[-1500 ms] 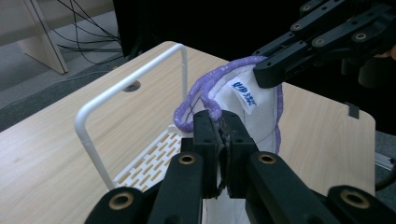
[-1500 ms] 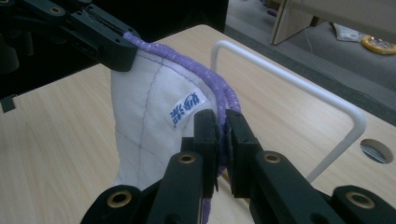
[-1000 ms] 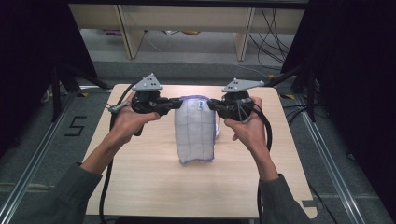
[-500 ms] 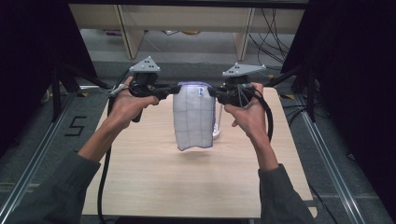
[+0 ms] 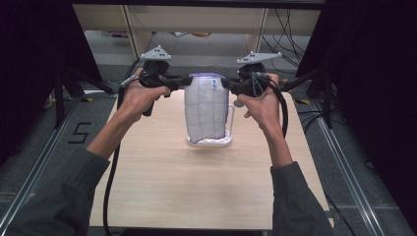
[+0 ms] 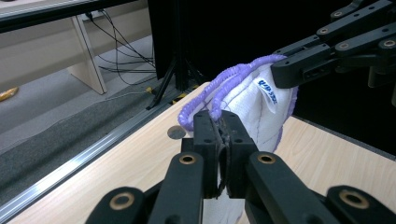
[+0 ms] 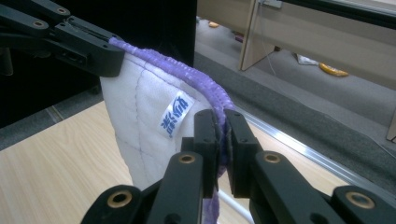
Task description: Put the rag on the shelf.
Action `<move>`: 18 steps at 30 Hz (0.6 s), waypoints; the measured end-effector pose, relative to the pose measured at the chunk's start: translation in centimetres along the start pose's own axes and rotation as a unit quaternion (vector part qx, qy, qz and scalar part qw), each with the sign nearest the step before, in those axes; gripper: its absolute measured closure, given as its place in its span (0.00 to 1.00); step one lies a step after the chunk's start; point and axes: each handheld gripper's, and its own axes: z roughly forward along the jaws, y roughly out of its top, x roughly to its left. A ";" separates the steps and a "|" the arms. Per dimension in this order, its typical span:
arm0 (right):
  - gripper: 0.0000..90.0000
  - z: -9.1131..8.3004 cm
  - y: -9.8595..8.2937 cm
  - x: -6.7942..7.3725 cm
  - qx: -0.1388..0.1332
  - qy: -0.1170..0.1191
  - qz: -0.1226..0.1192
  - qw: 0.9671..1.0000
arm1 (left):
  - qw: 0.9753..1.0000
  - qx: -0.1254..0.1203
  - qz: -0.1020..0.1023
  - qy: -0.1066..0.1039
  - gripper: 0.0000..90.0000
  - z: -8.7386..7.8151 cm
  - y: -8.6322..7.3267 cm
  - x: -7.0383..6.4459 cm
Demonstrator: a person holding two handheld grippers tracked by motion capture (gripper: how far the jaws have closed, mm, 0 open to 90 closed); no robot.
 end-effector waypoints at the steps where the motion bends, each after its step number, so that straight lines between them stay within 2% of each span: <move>1: 0.94 0.0 0.2 -0.2 -0.002 -0.001 -0.003 1.000 | 1.000 -0.001 -0.004 0.000 0.96 0.1 0.1 0.1; 4: 0.94 0.2 0.6 -0.7 -0.002 -0.002 0.000 1.000 | 1.000 -0.001 -0.005 0.003 0.96 0.5 0.6 0.5; 5: 0.94 0.3 0.7 -0.7 -0.003 0.000 0.013 1.000 | 1.000 -0.001 -0.005 0.003 0.96 0.6 0.7 0.6; 8: 0.94 0.6 0.9 -1.2 -0.001 -0.006 0.010 1.000 | 1.000 0.001 -0.007 0.006 0.96 1.1 0.9 0.8; 12: 0.94 1.0 1.2 -2.0 -0.005 -0.011 0.016 1.000 | 1.000 0.001 -0.007 0.012 0.96 1.8 1.4 1.3; 13: 0.94 1.1 1.3 -2.0 -0.003 -0.014 0.024 1.000 | 1.000 0.001 -0.008 0.014 0.96 1.9 1.5 1.4; 14: 0.94 1.3 1.3 -2.3 -0.006 -0.012 0.018 1.000 | 1.000 0.001 -0.010 0.016 0.96 2.1 1.7 1.6; 15: 0.94 1.3 1.4 -2.4 -0.004 -0.016 0.028 0.999 | 1.000 0.001 -0.012 0.017 0.96 2.2 1.8 1.7; 17: 0.94 1.6 1.5 -2.7 -0.008 -0.011 0.032 0.999 | 1.000 -0.002 -0.016 0.020 0.96 2.5 2.0 2.0; 18: 0.94 1.7 1.6 -2.8 -0.007 -0.017 0.035 0.999 | 1.000 -0.005 -0.018 0.021 0.96 2.6 2.1 2.1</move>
